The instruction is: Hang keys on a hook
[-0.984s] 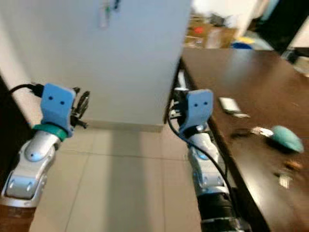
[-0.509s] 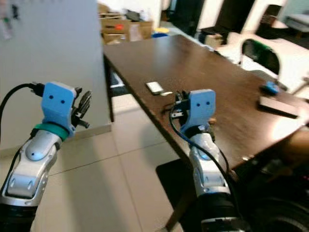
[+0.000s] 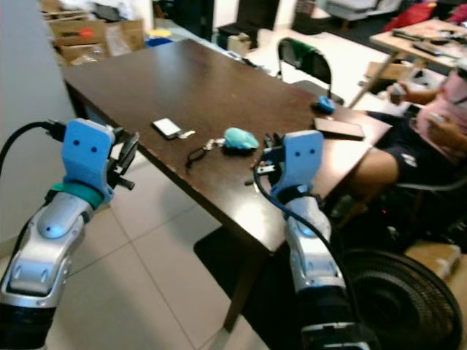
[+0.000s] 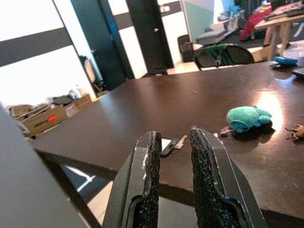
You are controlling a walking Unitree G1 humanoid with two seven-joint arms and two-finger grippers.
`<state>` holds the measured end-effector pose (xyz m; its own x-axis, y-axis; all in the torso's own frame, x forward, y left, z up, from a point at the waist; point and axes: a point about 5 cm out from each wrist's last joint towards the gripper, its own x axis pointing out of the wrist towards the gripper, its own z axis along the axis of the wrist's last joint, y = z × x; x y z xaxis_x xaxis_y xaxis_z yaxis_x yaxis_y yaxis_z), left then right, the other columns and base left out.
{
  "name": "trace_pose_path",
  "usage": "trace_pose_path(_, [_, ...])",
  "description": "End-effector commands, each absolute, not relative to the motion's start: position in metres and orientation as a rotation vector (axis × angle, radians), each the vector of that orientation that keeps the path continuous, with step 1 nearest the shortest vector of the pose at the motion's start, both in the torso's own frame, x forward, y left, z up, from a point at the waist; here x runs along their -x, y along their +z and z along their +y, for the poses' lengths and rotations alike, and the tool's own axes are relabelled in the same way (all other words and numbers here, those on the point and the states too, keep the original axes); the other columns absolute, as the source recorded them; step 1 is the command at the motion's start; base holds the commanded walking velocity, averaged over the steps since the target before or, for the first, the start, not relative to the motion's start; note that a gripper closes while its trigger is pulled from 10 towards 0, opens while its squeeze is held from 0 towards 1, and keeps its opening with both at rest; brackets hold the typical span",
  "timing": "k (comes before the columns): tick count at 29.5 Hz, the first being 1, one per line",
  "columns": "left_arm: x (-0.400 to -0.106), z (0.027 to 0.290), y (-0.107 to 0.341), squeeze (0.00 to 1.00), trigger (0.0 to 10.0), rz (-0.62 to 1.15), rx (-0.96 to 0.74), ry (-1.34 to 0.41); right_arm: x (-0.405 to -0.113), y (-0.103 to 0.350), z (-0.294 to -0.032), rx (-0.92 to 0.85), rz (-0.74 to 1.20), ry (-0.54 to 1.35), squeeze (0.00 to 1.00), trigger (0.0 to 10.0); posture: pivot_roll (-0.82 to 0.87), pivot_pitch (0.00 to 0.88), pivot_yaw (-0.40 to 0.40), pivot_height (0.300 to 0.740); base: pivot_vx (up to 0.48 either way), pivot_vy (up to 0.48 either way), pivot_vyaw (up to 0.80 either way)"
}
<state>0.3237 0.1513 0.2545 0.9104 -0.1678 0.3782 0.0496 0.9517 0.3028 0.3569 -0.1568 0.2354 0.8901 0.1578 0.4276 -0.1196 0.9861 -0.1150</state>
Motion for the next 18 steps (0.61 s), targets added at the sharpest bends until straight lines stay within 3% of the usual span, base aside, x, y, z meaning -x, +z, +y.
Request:
trace_pose_path(1, [-0.3240,0.1500,0.2512,0.00,10.0,-0.397,-0.283,-0.121,-0.3560,0.2311,-0.1591,0.088,-0.442,0.134,0.00,10.0,0.07,0.059,0.045,0.740,0.000,0.000,-0.80])
trace_pose_path(18, [-0.3229,0.1504,0.2505,0.00,10.0,-0.397,-0.292,-0.121,-0.3563,0.2302,-0.1582,0.088,-0.439,0.137,0.00,10.0,0.07,0.068,0.045,0.740,0.000,0.000,-0.80])
